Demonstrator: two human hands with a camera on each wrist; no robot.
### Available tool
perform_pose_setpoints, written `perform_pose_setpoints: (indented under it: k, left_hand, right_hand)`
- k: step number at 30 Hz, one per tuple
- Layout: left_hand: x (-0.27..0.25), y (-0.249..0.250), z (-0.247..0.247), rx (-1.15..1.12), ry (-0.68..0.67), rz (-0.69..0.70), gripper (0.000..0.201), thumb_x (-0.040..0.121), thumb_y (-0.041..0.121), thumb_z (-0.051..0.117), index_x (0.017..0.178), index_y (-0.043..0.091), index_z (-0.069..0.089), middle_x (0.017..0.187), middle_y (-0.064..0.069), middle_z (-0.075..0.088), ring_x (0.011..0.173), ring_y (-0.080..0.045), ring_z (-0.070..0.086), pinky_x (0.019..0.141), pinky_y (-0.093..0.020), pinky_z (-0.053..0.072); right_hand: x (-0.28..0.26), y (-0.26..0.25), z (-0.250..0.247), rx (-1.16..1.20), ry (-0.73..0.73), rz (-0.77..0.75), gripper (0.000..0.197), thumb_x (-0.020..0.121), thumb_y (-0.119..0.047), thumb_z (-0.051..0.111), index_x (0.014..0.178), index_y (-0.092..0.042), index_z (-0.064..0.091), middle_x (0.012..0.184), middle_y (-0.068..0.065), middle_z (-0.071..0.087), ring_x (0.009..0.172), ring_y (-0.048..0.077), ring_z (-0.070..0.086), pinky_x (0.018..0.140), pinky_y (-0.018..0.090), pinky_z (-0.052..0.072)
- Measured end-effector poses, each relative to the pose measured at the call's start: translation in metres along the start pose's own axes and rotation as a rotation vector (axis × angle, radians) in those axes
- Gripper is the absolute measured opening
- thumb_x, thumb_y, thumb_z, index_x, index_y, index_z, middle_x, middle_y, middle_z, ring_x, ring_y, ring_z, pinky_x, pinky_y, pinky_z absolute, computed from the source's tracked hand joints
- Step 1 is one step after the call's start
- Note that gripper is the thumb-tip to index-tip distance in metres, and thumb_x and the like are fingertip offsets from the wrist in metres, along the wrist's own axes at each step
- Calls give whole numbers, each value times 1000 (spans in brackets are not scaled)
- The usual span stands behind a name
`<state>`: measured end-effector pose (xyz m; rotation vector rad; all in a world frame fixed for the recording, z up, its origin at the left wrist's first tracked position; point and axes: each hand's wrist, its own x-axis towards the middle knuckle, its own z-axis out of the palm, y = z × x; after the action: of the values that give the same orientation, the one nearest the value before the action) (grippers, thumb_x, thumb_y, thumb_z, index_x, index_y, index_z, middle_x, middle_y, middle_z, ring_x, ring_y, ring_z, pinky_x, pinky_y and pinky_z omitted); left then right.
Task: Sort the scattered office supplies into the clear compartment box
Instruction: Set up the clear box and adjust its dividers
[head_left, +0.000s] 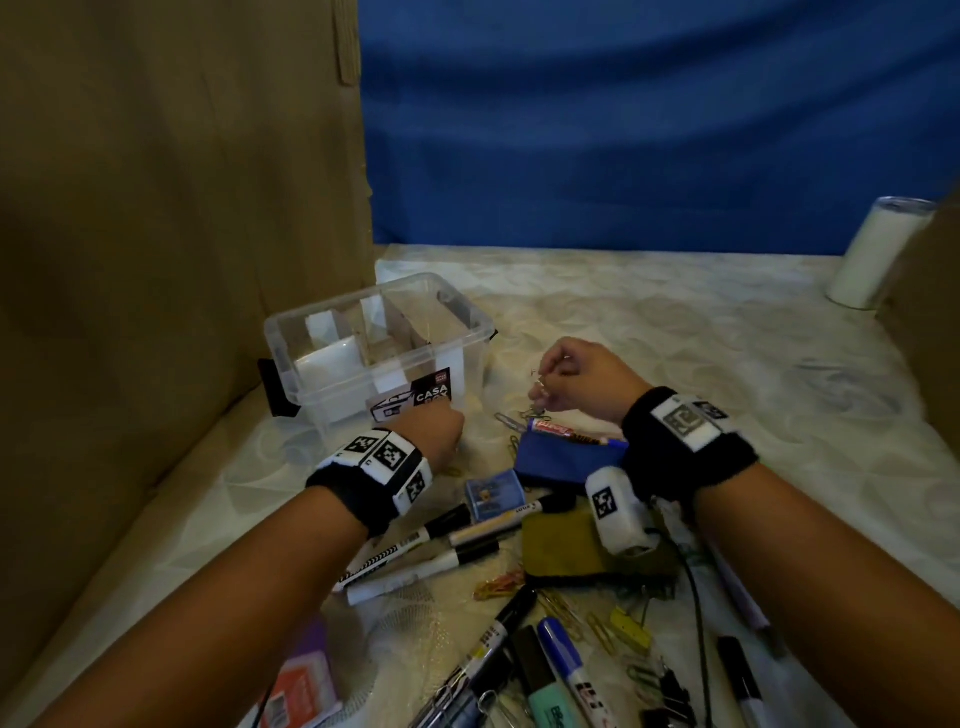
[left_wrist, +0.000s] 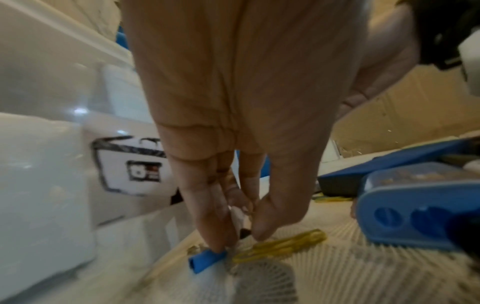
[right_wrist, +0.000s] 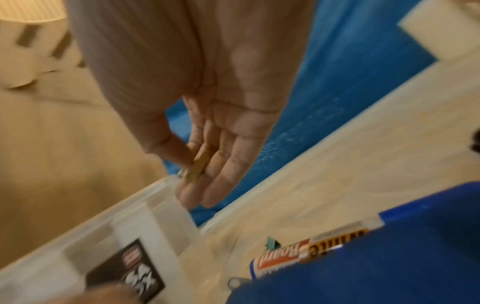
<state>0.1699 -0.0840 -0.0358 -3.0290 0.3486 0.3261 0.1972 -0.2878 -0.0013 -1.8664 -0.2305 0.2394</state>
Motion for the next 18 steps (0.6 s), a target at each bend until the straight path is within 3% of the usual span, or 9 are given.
perform_pose_setpoints:
  k: [2, 5, 8, 11, 13, 15, 16, 18]
  left_hand:
    - [-4, -4, 0, -42, -12, -10, 30, 89, 5, 52, 118, 8, 60, 125, -14, 47, 115, -34, 51, 101, -40, 42]
    - [-9, -10, -2, -131, 17, -7, 25, 84, 9, 63, 108, 15, 65, 123, -8, 48, 110, -30, 53, 96, -38, 45]
    - [-20, -16, -6, -217, 65, -7, 17, 83, 9, 62, 99, 14, 66, 119, -7, 51, 109, -25, 53, 93, -31, 42]
    - [-31, -19, -10, -195, 101, -7, 19, 91, 9, 50, 103, 8, 65, 120, -10, 57, 110, -26, 55, 92, -31, 42]
    - [-38, -22, -10, -148, 111, -19, 24, 96, 12, 43, 108, 5, 62, 121, -13, 56, 109, -28, 55, 89, -31, 42]
    - [-41, -27, -10, -133, 93, -27, 25, 98, 15, 42, 109, 3, 60, 119, -14, 56, 106, -29, 56, 85, -32, 43]
    - [-42, -30, -10, -126, 73, -27, 24, 98, 16, 42, 108, 2, 59, 118, -14, 57, 105, -29, 56, 86, -33, 43]
    - [-42, -32, -9, -79, 46, -16, 25, 98, 17, 41, 106, 2, 59, 115, -16, 60, 104, -30, 58, 86, -35, 44]
  right_hand:
    - [5, -1, -8, 119, 58, 103, 18, 94, -3, 48, 79, -10, 48, 70, 16, 58, 56, 24, 54, 57, 30, 53]
    - [20, 2, -13, 54, 82, 233, 22, 94, -3, 38, 78, -12, 49, 67, 11, 48, 53, 21, 45, 52, 27, 46]
    - [32, 3, -7, -331, 8, 248, 22, 94, -7, 42, 74, -13, 48, 65, 7, 44, 51, 19, 43, 53, 29, 43]
    - [39, 9, 7, -791, -167, 218, 31, 94, -22, 48, 65, -12, 40, 59, 4, 36, 47, 19, 35, 52, 27, 37]
    - [41, 13, 18, -970, -241, 257, 21, 94, -32, 49, 88, -12, 46, 68, 2, 38, 54, 18, 37, 57, 29, 36]
    - [43, 15, 25, -1045, -289, 273, 34, 96, -33, 46, 119, -9, 42, 78, 2, 42, 62, 18, 40, 63, 31, 38]
    - [43, 13, 26, -1064, -307, 267, 36, 97, -31, 45, 124, -8, 41, 85, 4, 47, 65, 19, 42, 64, 31, 38]
    - [40, 6, 26, -1152, -340, 197, 24, 98, -25, 44, 116, -9, 49, 96, 9, 53, 66, 20, 46, 61, 29, 38]
